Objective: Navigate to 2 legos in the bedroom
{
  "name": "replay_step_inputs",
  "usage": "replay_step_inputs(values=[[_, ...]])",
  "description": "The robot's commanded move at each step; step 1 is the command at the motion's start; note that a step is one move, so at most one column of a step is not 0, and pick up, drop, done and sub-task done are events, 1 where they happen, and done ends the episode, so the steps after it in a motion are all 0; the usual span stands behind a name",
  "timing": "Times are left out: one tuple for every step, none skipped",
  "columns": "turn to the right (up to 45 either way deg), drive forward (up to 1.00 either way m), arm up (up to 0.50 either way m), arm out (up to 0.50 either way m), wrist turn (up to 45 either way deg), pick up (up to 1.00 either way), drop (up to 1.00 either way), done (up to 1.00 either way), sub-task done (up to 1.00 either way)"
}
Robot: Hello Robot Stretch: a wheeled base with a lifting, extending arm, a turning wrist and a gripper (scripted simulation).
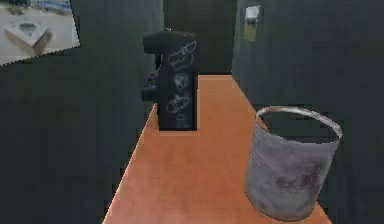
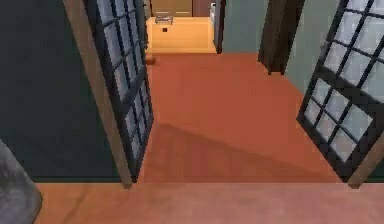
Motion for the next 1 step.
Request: replay_step_inputs(values=[[45.0,0.0,0.0,0.0,0.0,0.0,0.0,0.0,0.0]])
